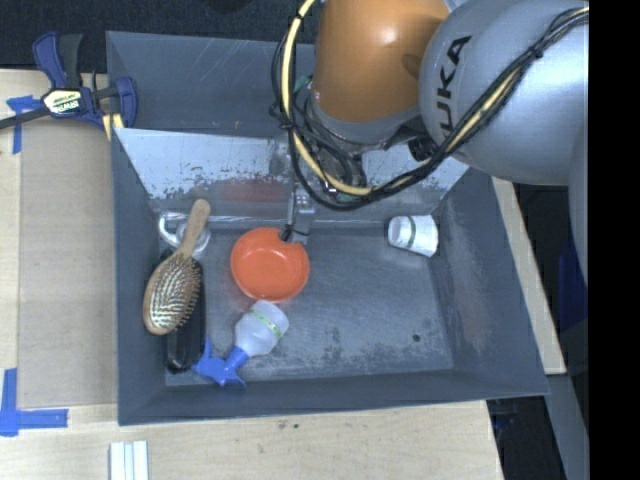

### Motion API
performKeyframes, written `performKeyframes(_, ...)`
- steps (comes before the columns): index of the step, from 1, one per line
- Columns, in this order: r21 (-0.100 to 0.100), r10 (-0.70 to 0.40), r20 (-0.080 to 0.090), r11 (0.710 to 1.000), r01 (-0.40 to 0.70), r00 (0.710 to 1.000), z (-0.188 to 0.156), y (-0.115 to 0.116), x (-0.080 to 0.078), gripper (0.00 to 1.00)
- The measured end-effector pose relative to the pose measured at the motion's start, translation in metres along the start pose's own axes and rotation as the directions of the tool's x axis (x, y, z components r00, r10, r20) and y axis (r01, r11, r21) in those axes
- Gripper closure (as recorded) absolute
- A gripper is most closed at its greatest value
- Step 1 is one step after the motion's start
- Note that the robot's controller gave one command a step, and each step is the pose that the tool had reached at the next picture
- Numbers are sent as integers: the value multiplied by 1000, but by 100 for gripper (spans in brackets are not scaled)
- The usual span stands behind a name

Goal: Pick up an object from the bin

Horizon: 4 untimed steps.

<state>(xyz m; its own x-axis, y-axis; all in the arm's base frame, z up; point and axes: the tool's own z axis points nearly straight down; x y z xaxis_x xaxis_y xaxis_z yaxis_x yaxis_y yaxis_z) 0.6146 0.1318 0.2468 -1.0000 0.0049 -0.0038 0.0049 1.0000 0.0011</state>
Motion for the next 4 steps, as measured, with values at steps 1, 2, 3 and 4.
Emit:
performKeyframes(1, 0, 0, 0, 1000, 0, 1000, 0, 0, 0, 0)
performKeyframes(2, 0, -213, 2, 977, 213, 977, 54, 3, -1, 0)
performKeyframes(3, 0, -211, 4, 977, 211, 977, 59, -6, -4, 0)
performKeyframes(4, -1, -94, 3, 996, 94, 996, 118, -2, 0, 0)
